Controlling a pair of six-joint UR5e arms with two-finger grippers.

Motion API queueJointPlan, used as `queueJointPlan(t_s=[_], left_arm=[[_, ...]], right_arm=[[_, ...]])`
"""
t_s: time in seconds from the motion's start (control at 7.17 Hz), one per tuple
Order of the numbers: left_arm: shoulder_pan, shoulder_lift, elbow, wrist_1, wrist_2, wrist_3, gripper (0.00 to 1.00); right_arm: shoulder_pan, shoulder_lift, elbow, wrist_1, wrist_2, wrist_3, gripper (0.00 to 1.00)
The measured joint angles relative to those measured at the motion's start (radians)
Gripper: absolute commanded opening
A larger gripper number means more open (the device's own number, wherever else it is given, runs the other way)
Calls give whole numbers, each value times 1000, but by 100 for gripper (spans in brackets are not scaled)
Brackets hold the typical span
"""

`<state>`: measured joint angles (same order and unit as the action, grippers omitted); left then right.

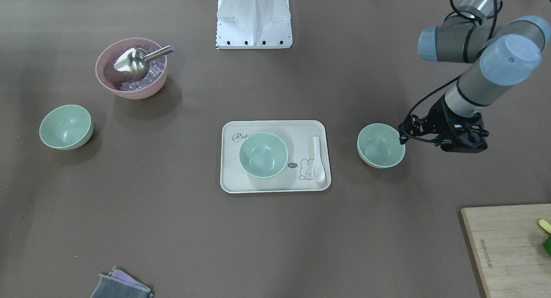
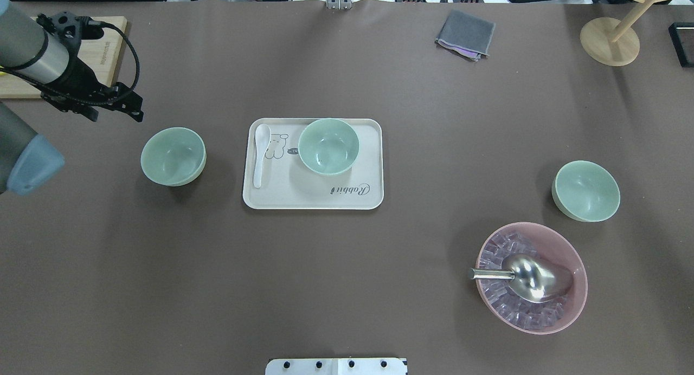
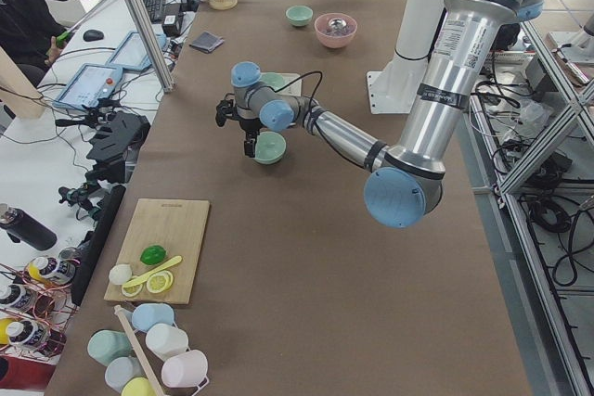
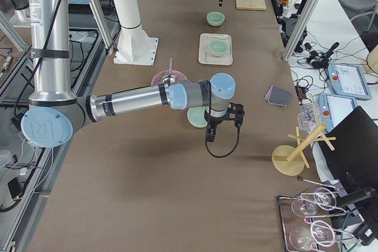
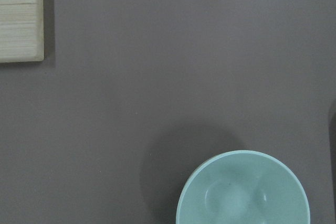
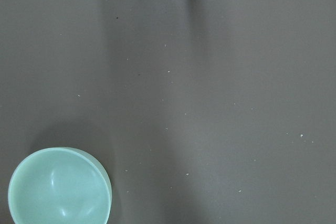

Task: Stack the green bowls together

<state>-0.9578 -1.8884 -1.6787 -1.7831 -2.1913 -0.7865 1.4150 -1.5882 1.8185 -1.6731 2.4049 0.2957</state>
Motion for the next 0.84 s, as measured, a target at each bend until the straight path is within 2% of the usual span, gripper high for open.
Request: queueJointPlan(t_s=[0.56,0.84], left_arm=[[71,1,76,-80,39,-32,69],[76,3,91,-95,47,-29,39]], right_arm=[[-16,21,-1,-2,-1,17,100],[-17,22,-1,-3,-1,17,100]])
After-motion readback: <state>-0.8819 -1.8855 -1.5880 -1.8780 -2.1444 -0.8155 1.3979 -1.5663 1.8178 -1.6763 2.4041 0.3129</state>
